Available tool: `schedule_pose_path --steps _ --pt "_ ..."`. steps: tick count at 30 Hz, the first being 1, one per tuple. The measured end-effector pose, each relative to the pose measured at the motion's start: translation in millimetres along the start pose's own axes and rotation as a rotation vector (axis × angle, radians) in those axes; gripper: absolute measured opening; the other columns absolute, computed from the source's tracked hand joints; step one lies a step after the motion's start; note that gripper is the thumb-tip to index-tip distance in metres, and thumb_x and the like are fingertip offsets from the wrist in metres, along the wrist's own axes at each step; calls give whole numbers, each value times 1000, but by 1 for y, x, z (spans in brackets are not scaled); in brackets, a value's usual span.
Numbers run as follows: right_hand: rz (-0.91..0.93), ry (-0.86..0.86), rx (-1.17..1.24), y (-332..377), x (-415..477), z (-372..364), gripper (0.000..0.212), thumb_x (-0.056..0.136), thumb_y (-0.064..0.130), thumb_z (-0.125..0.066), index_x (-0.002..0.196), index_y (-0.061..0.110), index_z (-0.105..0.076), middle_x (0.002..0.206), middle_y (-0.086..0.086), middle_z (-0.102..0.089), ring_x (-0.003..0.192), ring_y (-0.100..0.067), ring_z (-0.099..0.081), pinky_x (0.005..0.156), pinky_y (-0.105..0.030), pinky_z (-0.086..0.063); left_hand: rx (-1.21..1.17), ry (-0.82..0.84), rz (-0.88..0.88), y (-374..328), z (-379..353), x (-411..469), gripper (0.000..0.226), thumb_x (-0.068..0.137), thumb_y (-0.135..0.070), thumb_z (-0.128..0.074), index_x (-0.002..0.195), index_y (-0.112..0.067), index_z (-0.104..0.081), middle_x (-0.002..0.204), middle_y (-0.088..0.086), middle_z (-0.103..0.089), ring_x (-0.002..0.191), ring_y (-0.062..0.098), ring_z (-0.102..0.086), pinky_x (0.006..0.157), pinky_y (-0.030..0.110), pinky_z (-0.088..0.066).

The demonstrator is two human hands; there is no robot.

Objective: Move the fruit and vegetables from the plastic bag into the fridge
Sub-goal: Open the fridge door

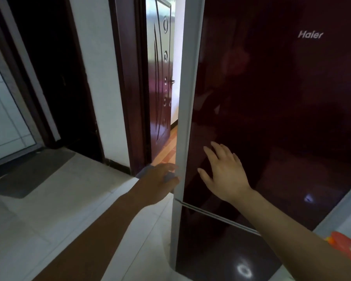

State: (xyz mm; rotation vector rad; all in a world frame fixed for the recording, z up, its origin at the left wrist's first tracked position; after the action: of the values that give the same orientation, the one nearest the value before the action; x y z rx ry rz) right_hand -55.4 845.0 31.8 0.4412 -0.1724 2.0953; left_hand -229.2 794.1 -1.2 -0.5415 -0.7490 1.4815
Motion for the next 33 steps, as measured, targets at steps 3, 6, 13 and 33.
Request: schedule_pose_path --steps 3,6,13,33 --pt "-44 -106 -25 -5 31 3 64 89 45 -49 142 14 -31 152 -13 -24 140 -32 -23 109 -52 -29 -30 6 -65 -1 15 50 41 89 -39 -54 127 -26 -49 131 -7 -51 115 9 -51 96 27 -40" --pt "-123 -213 -30 -4 59 6 65 88 43 -51 142 14 -31 154 -14 -19 140 -34 -22 108 -53 -31 -41 -47 -158 -5 31 97 43 89 -28 -56 131 -22 -47 133 -5 -49 122 12 -46 98 27 -36" --pt "-342 -324 -130 -8 95 -11 72 87 47 -48 147 23 -15 157 -2 8 143 -25 9 109 -56 -9 -201 12 -277 2 53 179 60 88 -36 -56 140 -36 -26 148 -13 -32 134 11 -33 107 35 -30" --pt "-457 -324 -118 -12 103 -37 79 88 45 -53 147 34 -3 156 2 18 143 -23 16 109 -55 -28 -354 195 -389 10 35 196 72 83 -27 -66 138 -41 -21 134 -17 -47 118 3 -47 99 37 -46"
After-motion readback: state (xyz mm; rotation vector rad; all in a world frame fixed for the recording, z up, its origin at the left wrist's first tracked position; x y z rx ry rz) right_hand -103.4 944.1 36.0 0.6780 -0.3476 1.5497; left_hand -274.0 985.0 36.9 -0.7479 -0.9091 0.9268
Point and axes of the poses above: each hand's wrist, its own x-axis towards the middle knuckle, its own z-axis out of the back of the hand, y = z × x, the point moved 5 cm from there along x, towards the middle knuckle
